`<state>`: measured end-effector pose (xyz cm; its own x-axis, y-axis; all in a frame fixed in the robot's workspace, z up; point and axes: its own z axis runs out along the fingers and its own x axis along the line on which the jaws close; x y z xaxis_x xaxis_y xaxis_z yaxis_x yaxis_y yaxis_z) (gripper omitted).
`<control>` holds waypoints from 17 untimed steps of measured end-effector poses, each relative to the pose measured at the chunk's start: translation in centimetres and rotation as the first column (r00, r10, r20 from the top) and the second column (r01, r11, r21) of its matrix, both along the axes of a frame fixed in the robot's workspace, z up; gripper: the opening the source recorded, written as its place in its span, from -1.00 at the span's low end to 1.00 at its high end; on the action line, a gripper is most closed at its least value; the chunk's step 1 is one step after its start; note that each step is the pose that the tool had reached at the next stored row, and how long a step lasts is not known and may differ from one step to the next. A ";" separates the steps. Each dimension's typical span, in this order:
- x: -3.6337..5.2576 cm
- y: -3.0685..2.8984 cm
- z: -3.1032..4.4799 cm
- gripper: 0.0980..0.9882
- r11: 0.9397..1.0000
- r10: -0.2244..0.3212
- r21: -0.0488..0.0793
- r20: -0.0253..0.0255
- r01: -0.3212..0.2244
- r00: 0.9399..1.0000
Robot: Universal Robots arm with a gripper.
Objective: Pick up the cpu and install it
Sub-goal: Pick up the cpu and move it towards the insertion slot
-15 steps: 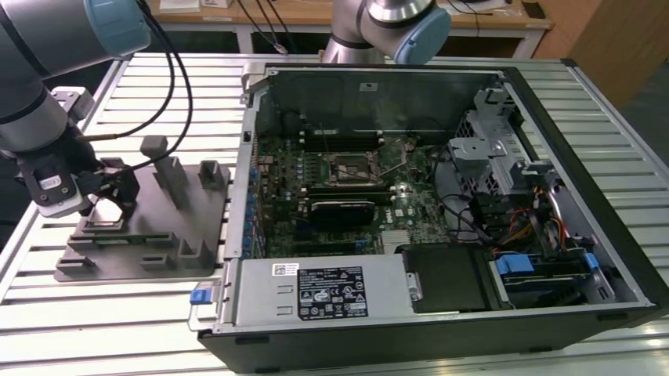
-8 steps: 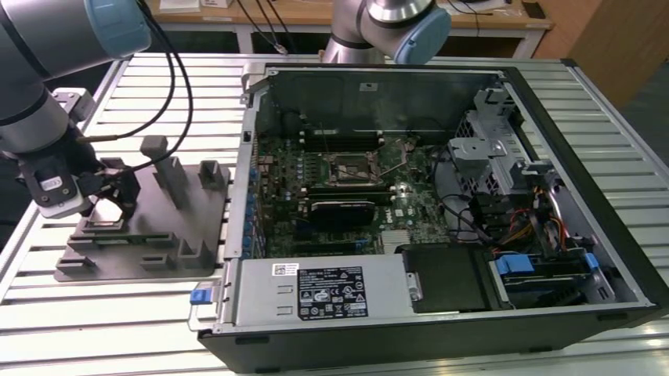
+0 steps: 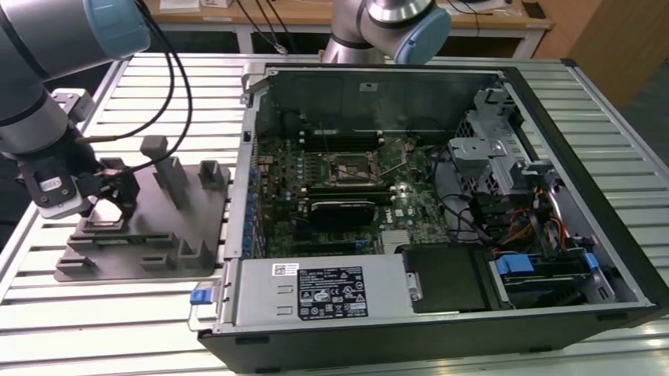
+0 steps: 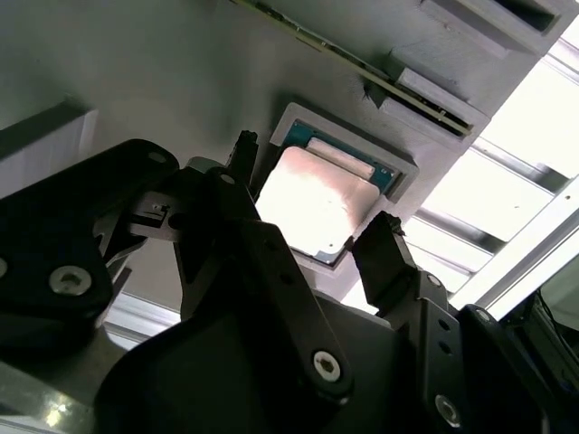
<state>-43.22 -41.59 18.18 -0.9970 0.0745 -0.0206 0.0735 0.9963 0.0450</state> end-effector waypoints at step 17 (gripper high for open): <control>-0.26 0.00 -0.17 0.37 1.000 0.026 -0.002 0.000 -0.026 1.000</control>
<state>-43.48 -41.59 18.01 -0.9986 0.0488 -0.0207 0.0479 0.9979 0.0430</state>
